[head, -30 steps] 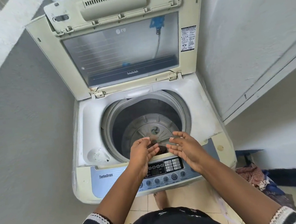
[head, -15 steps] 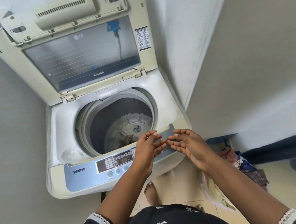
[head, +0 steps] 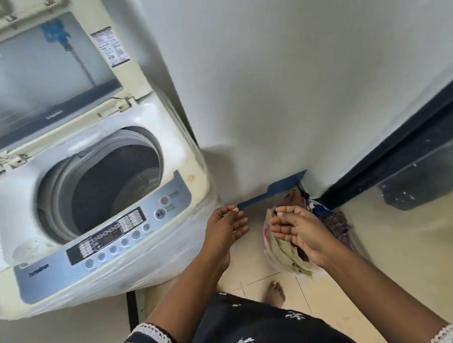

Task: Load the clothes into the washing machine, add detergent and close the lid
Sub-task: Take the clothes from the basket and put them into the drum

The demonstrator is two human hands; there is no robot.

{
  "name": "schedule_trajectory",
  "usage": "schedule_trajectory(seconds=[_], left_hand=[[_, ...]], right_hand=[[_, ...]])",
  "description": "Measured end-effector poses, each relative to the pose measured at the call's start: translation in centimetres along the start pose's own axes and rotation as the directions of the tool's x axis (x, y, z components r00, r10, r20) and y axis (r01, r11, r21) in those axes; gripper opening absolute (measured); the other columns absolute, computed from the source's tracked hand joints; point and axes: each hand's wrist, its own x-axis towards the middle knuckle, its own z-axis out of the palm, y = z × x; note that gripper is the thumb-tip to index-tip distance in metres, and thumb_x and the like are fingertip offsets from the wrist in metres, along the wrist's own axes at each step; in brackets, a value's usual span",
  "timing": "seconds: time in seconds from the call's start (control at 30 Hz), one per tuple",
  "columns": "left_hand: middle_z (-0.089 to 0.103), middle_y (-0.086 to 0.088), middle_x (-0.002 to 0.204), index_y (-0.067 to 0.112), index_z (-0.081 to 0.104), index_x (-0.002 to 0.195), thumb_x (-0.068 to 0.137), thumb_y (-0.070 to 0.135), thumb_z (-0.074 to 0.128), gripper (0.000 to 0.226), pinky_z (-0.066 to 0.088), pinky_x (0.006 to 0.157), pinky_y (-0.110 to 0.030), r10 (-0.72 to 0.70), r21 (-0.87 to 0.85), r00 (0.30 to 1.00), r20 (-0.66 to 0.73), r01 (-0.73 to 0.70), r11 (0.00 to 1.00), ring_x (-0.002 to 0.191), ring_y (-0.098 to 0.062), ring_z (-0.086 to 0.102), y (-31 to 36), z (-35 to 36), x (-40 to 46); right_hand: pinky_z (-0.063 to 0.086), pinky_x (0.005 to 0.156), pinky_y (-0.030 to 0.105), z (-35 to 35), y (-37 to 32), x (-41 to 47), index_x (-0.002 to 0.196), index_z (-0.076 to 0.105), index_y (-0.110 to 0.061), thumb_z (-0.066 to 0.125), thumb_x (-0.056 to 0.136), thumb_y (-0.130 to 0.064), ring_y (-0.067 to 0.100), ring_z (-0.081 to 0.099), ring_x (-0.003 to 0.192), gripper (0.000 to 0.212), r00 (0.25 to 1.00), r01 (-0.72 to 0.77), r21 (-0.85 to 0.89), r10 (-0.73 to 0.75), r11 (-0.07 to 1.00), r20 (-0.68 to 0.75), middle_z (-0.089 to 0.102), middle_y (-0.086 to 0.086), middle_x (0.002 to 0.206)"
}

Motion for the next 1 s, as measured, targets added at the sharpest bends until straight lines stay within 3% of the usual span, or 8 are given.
schedule_trajectory(seconds=[0.27, 0.43, 0.5, 0.63, 0.77, 0.9, 0.93, 1.0], left_hand=[[0.063, -0.013, 0.097, 0.013, 0.060, 0.098, 0.098, 0.011, 0.056, 0.005, 0.055, 0.085, -0.038, -0.053, 0.159, 0.998, 0.045, 0.045, 0.986, 0.090, -0.026, 0.061, -1.8, 6.0, 1.8], [0.063, -0.010, 0.099, 0.006, 0.059, 0.117, 0.098, 0.015, 0.057, 0.020, 0.056, 0.080, -0.033, -0.114, 0.353, 0.991, 0.066, 0.084, 0.932, 0.086, -0.021, 0.062, -3.2, 7.8, 5.2], [0.063, -0.009, 0.100, 0.008, 0.058, 0.116, 0.099, 0.014, 0.055, 0.018, 0.055, 0.077, -0.030, -0.148, 0.434, 0.986, 0.073, 0.102, 0.895, 0.086, -0.019, 0.061, -4.2, 8.4, 6.9], [0.062, -0.011, 0.111, 0.014, 0.057, 0.113, 0.097, 0.017, 0.056, 0.016, 0.053, 0.088, -0.038, -0.195, 0.602, 0.976, 0.100, 0.096, 0.793, 0.093, -0.018, 0.059, -6.8, 9.1, 11.3], [0.062, -0.010, 0.103, 0.016, 0.058, 0.109, 0.096, 0.019, 0.059, 0.014, 0.049, 0.083, -0.036, -0.224, 0.683, 0.967, 0.117, 0.085, 0.725, 0.092, -0.020, 0.058, -10.3, 9.6, 16.2], [0.063, -0.006, 0.104, 0.024, 0.059, 0.104, 0.094, 0.022, 0.061, 0.010, 0.049, 0.088, -0.036, -0.254, 0.742, 0.958, 0.130, 0.075, 0.666, 0.092, -0.018, 0.059, -14.1, 9.9, 20.6], [0.061, -0.005, 0.101, 0.027, 0.058, 0.100, 0.094, 0.022, 0.061, 0.008, 0.048, 0.087, -0.035, -0.255, 0.748, 0.957, 0.136, 0.069, 0.660, 0.090, -0.017, 0.057, -14.9, 10.0, 21.5], [0.058, -0.005, 0.097, 0.026, 0.058, 0.101, 0.094, 0.020, 0.061, 0.010, 0.048, 0.088, -0.036, -0.258, 0.755, 0.955, 0.148, 0.060, 0.653, 0.090, -0.016, 0.056, -16.6, 9.9, 23.1]], right_hand=[[0.055, 0.070, 0.032, -8.7, 1.5, 1.7, 0.108, 0.059, -0.010, 0.050, 0.101, -0.007, 0.026, 0.069, 0.086, 0.011, 0.986, -0.087, 0.075, 0.097, 0.993, -0.135, 0.068, 0.016, 0.100], [0.053, 0.068, 0.032, -11.7, 3.1, 6.1, 0.110, 0.058, -0.010, 0.050, 0.101, -0.009, 0.025, 0.067, 0.085, 0.011, 0.968, -0.136, 0.052, 0.144, 0.989, -0.205, 0.066, 0.015, 0.099], [0.054, 0.070, 0.033, -12.4, 4.0, 8.5, 0.114, 0.058, -0.009, 0.051, 0.101, -0.010, 0.024, 0.067, 0.086, 0.014, 0.960, -0.172, 0.018, 0.171, 0.985, -0.223, 0.066, 0.014, 0.099], [0.053, 0.075, 0.035, -13.2, 6.1, 14.1, 0.116, 0.058, -0.008, 0.052, 0.100, -0.013, 0.025, 0.065, 0.089, 0.018, 0.951, -0.208, -0.063, 0.187, 0.976, -0.248, 0.066, 0.013, 0.104], [0.053, 0.087, 0.043, -13.7, 9.1, 20.2, 0.118, 0.060, -0.010, 0.057, 0.099, -0.020, 0.024, 0.062, 0.094, 0.022, 0.935, -0.264, -0.211, 0.196, 0.941, -0.296, 0.063, 0.010, 0.109], [0.051, 0.077, 0.036, -15.0, 13.2, 25.2, 0.127, 0.061, -0.019, 0.062, 0.096, -0.031, 0.028, 0.058, 0.100, 0.034, 0.942, -0.311, -0.611, 0.153, 0.728, -0.298, 0.050, 0.012, 0.134], [0.050, 0.086, 0.038, -15.4, 14.3, 26.1, 0.130, 0.059, -0.024, 0.061, 0.096, -0.034, 0.034, 0.052, 0.116, 0.036, 0.946, -0.317, -0.703, 0.158, 0.637, -0.284, 0.039, 0.014, 0.146], [0.035, 0.110, 0.047, -16.3, 16.4, 27.7, 0.136, 0.052, -0.035, 0.057, 0.097, -0.039, 0.043, 0.022, 0.142, 0.040, 0.946, -0.321, -0.817, 0.190, 0.479, -0.261, 0.011, 0.015, 0.161]])
